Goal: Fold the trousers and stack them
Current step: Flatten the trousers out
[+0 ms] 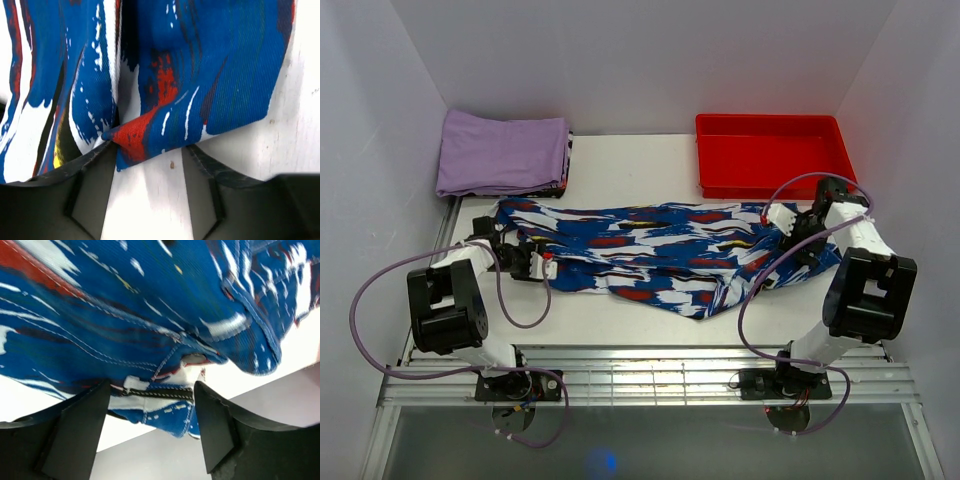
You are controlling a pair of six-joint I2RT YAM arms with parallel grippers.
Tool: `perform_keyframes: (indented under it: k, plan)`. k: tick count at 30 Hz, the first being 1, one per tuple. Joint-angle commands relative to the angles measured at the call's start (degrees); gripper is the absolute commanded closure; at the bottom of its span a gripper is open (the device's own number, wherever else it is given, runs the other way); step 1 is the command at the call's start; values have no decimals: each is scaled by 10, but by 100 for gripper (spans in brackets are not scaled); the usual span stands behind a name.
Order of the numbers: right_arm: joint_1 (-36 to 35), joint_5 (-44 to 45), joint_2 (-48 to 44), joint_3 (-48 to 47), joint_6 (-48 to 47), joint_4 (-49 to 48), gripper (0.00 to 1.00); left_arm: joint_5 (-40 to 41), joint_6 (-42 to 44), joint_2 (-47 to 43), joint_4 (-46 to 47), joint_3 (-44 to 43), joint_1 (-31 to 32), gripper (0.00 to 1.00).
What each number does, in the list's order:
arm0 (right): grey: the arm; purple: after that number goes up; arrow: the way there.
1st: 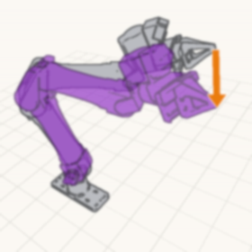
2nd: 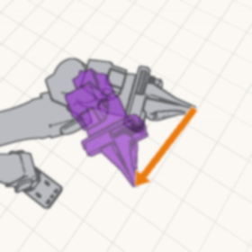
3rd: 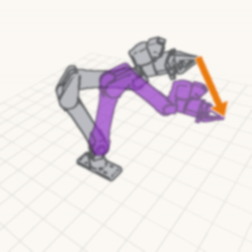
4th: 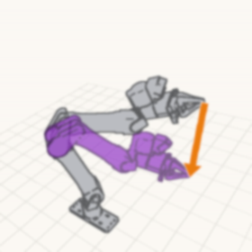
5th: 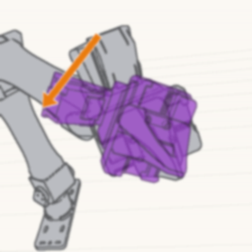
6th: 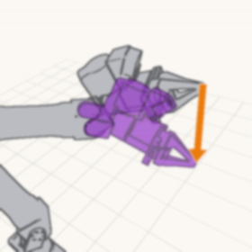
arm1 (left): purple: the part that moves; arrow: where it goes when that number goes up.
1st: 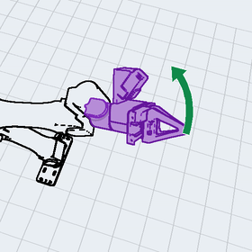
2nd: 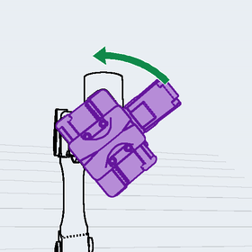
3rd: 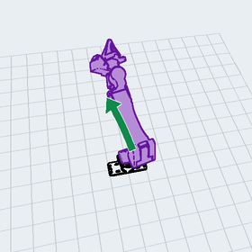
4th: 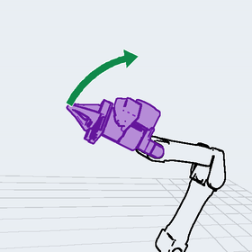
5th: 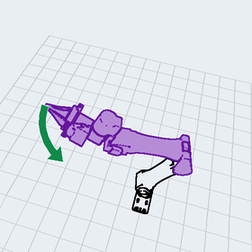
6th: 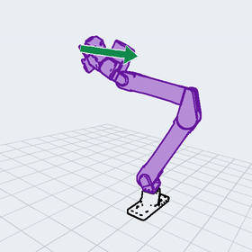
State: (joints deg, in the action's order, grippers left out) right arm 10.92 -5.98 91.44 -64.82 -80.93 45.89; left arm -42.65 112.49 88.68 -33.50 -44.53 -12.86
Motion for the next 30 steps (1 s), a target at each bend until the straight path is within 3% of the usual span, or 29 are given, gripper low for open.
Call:
perform_keyframes:
  k: [1, 5, 6, 7, 8, 12, 15, 17, 26, 30]
  plan:
    - [30, -16, -30, -44, 17, -4, 26, 8, 105, -9, 2, 19, 18, 42]
    - [110, -95, -21, -180, 56, 90, 18, 2, 62, -23, 0, 25, 18, 70]
    - [124, -107, -12, -196, 62, 103, 1, 4, 58, -26, -1, 28, 18, 73]
    - [137, -111, -8, -212, 67, 119, 9, 5, 56, -29, -3, 30, 19, 77]
    - [164, -115, -6, -214, 67, 120, 10, 6, 54, -37, -11, 33, 19, 84]
    - [208, -121, 36, -200, 65, 115, 10, 13, 41, -54, -31, 38, 19, 98]
    - [227, -142, 81, -208, 56, 140, 10, 13, 27, -65, -46, 31, 19, 100]
    - [244, -191, 104, -181, -31, 134, 10, 6, 9, -66, -77, -5, 18, 100]
    - [235, -212, 145, -140, -88, 10, 10, 26, 0, -65, -99, -28, 19, 100]
    - [228, -235, 172, -163, -128, 81, 9, 25, -2, -64, -122, -43, 19, 100]
